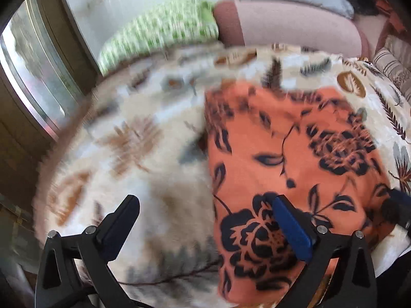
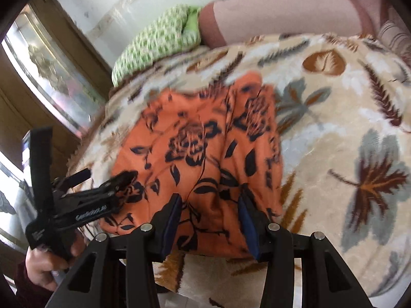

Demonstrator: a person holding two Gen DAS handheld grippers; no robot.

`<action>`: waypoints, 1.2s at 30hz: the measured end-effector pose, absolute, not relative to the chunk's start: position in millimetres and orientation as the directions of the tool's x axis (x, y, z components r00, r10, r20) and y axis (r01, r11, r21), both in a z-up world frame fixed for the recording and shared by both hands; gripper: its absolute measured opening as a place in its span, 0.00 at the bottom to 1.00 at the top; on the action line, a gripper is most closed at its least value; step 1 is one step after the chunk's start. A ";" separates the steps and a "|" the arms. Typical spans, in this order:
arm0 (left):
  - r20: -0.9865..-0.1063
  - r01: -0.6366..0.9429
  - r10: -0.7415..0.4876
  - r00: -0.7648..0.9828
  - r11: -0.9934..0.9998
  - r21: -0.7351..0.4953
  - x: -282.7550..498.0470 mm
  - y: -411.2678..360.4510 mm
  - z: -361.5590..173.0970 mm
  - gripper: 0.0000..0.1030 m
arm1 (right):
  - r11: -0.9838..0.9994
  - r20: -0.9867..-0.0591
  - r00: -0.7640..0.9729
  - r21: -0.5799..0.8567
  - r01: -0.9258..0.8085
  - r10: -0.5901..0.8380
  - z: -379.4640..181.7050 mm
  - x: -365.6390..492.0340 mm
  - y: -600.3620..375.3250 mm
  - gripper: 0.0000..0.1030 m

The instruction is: Fold small clothes

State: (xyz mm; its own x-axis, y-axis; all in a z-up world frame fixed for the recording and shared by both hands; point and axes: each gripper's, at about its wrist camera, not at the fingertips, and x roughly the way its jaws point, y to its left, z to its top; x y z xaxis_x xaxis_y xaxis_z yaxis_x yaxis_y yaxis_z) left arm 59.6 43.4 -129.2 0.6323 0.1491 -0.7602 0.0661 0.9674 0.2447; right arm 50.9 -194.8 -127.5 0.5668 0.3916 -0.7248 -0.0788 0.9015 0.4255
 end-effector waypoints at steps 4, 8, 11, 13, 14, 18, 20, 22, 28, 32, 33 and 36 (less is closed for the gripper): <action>-0.685 0.028 0.156 0.712 0.968 0.249 37.5 43.2 -84.8 1.00 | 0.930 -0.662 0.685 0.363 -0.062 0.304 -89.0 28.7 -209.5 0.50; -0.628 -0.022 0.154 0.763 0.977 0.213 19.3 49.2 -47.5 1.00 | 0.950 -0.621 0.752 0.312 -0.023 0.222 -55.4 18.3 -218.6 0.50; -0.597 -0.051 0.165 0.785 0.978 0.204 11.6 54.4 -31.8 1.00 | 0.962 -0.601 0.779 0.274 -0.013 0.182 -36.0 13.4 -213.0 0.51; -0.591 -0.060 0.163 0.790 0.980 0.190 6.2 56.9 -25.4 1.00 | 0.968 -0.586 0.794 0.249 -0.016 0.164 -23.9 6.8 -207.8 0.54; -0.588 -0.066 0.164 0.792 0.981 0.184 2.9 57.9 -22.5 1.00 | 0.971 -0.583 0.796 0.240 -0.021 0.161 -20.2 7.1 -202.7 0.54; -0.576 -0.075 0.158 0.802 0.983 0.165 -7.5 62.2 -11.6 1.00 | 0.978 -0.579 0.801 0.205 -0.040 0.155 -9.5 -5.6 -188.0 0.55; -0.568 -0.071 0.151 0.809 0.985 0.159 -12.6 62.9 -5.6 1.00 | 0.981 -0.579 0.803 0.190 -0.037 0.142 -7.6 -9.0 -183.5 0.55; -0.554 -0.070 0.146 0.820 0.985 0.156 -17.9 64.6 0.6 1.00 | 0.983 -0.578 0.805 0.183 -0.033 0.135 -6.5 -11.9 -181.3 0.55; -0.547 -0.079 0.135 0.826 0.989 0.124 -24.3 70.9 10.5 1.00 | 0.984 -0.580 0.804 0.175 -0.033 0.131 -3.7 -14.2 -179.3 0.55; -0.544 -0.094 0.153 0.825 0.986 0.135 -24.8 72.6 10.2 1.00 | 0.986 -0.587 0.798 0.160 -0.051 0.137 -5.2 -13.4 -173.3 0.55; -0.545 -0.091 0.149 0.825 0.987 0.132 -24.3 73.3 10.0 1.00 | 0.987 -0.588 0.797 0.153 -0.057 0.137 -5.7 -13.1 -171.2 0.55; -0.545 -0.071 0.117 0.830 0.992 0.106 -24.2 74.8 9.4 1.00 | 0.987 -0.591 0.794 0.143 -0.069 0.141 -7.6 -11.7 -166.0 0.55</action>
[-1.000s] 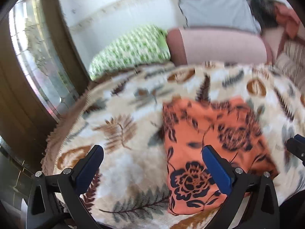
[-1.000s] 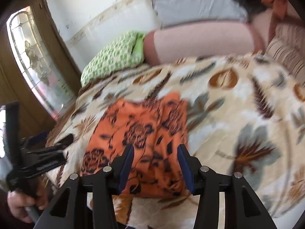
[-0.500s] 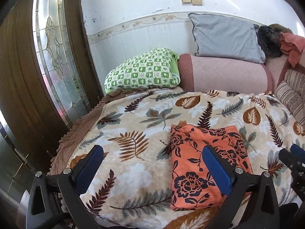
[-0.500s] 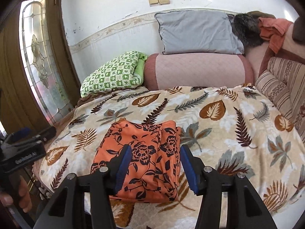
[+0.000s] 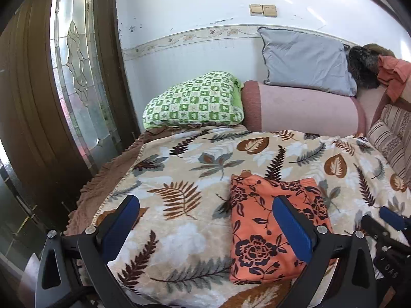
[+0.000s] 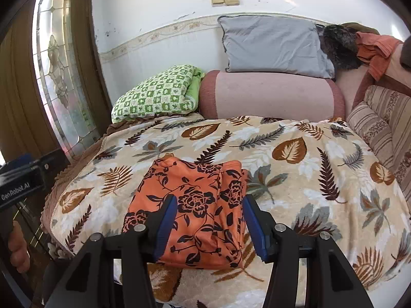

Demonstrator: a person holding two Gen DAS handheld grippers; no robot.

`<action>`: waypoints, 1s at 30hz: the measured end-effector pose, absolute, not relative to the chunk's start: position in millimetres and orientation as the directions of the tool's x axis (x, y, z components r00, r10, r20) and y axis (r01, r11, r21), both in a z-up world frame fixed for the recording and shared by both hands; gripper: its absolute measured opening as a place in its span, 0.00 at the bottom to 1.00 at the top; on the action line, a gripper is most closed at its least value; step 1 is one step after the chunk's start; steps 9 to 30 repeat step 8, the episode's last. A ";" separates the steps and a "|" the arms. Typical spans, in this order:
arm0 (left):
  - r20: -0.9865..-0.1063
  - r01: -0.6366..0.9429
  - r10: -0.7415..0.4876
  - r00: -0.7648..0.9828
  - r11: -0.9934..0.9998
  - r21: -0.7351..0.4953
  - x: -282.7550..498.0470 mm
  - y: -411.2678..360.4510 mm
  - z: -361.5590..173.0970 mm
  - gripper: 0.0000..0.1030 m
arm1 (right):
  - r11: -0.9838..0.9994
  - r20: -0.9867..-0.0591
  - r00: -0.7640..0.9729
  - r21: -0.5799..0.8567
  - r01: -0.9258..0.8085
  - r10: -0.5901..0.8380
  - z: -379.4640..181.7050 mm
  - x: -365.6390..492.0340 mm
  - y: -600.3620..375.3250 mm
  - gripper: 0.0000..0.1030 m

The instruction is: Fold small clothes

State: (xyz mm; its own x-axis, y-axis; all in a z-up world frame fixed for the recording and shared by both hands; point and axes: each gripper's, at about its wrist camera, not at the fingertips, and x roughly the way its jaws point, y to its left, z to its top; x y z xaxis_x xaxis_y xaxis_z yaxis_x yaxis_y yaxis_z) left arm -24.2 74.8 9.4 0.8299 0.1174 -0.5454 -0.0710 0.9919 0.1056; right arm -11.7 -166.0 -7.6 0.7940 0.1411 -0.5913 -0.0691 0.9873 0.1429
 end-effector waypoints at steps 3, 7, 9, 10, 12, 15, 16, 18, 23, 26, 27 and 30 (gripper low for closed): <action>-0.535 -0.053 0.096 0.840 0.994 0.094 -24.5 74.4 9.0 1.00 | 0.984 -0.595 0.788 0.159 -0.078 0.158 -10.9 -8.2 -164.9 0.55; -0.527 -0.041 0.079 0.846 0.996 0.082 -21.6 74.2 7.4 1.00 | 0.981 -0.597 0.785 0.182 -0.064 0.162 -14.1 -2.1 -171.4 0.55; -0.529 -0.039 0.078 0.845 0.996 0.085 -19.3 74.7 6.1 1.00 | 0.982 -0.599 0.785 0.178 -0.060 0.156 -14.4 -0.5 -173.1 0.55; -0.529 -0.039 0.078 0.845 0.996 0.085 -19.3 74.7 6.1 1.00 | 0.982 -0.599 0.785 0.178 -0.060 0.156 -14.4 -0.5 -173.1 0.55; -0.529 -0.039 0.078 0.845 0.996 0.085 -19.3 74.7 6.1 1.00 | 0.982 -0.599 0.785 0.178 -0.060 0.156 -14.4 -0.5 -173.1 0.55; -0.529 -0.039 0.078 0.845 0.996 0.085 -19.3 74.7 6.1 1.00 | 0.982 -0.599 0.785 0.178 -0.060 0.156 -14.4 -0.5 -173.1 0.55; -0.529 -0.039 0.078 0.845 0.996 0.085 -19.3 74.7 6.1 1.00 | 0.982 -0.599 0.785 0.178 -0.060 0.156 -14.4 -0.5 -173.1 0.55; -0.529 -0.039 0.078 0.845 0.996 0.085 -19.3 74.7 6.1 1.00 | 0.982 -0.599 0.785 0.178 -0.060 0.156 -14.4 -0.5 -173.1 0.55; -0.529 -0.039 0.078 0.845 0.996 0.085 -19.3 74.7 6.1 1.00 | 0.982 -0.599 0.785 0.178 -0.060 0.156 -14.4 -0.5 -173.1 0.55; -0.529 -0.039 0.078 0.845 0.996 0.085 -19.3 74.7 6.1 1.00 | 0.982 -0.599 0.785 0.178 -0.060 0.156 -14.4 -0.5 -173.1 0.55; -0.529 -0.039 0.078 0.845 0.996 0.085 -19.3 74.7 6.1 1.00 | 0.982 -0.599 0.785 0.178 -0.060 0.156 -14.4 -0.5 -173.1 0.55; -0.529 -0.039 0.078 0.845 0.996 0.085 -19.3 74.7 6.1 1.00 | 0.982 -0.599 0.785 0.178 -0.060 0.156 -14.4 -0.5 -173.1 0.55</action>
